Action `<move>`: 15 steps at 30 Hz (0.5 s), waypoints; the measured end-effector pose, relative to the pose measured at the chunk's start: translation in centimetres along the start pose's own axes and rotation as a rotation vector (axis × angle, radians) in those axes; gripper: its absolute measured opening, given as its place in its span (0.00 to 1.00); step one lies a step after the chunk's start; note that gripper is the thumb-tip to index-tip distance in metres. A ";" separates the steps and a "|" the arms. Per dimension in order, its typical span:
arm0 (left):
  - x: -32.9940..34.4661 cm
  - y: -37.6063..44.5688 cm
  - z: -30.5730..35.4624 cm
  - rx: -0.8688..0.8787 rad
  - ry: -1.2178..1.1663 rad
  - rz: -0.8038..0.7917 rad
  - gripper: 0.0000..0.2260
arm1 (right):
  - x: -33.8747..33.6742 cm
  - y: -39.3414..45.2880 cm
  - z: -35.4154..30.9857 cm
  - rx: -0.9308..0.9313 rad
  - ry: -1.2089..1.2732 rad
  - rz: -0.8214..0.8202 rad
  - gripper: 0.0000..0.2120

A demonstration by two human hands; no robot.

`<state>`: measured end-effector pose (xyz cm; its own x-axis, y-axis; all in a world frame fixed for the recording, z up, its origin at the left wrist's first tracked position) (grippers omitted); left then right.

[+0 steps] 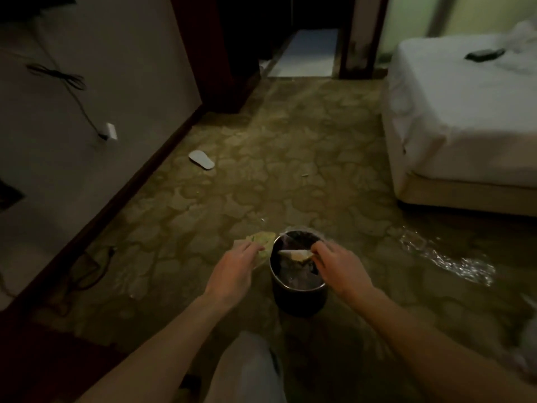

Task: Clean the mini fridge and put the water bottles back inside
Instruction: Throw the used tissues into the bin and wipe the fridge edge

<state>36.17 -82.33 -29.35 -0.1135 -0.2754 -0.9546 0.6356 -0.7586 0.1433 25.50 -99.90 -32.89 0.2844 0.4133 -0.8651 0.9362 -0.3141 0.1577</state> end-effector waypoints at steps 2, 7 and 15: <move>2.7 1.5 -0.1 0.011 -0.004 -0.020 0.17 | 1.4 0.4 2.1 0.015 -0.008 -0.030 0.05; 8.8 3.9 -1.0 0.034 -0.011 -0.076 0.19 | 5.6 1.6 6.9 0.099 0.037 -0.062 0.03; 16.7 7.2 -2.5 0.029 -0.027 -0.178 0.18 | 11.4 3.8 10.8 0.224 0.096 -0.098 0.04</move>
<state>40.76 -90.95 -44.86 -0.2427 -0.1508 -0.9583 0.5818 -0.8131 -0.0193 30.10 -105.61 -47.27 0.2227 0.5272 -0.8200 0.8941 -0.4458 -0.0438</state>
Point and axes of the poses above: each hand's wrist, its own y-axis towards the middle knuckle, its own x-axis out of the palm, z = x × y, the point moved 7 cm from there along y, towards the middle knuckle, and after that the axes turned 9 degrees about y, right-handed, at the moved point
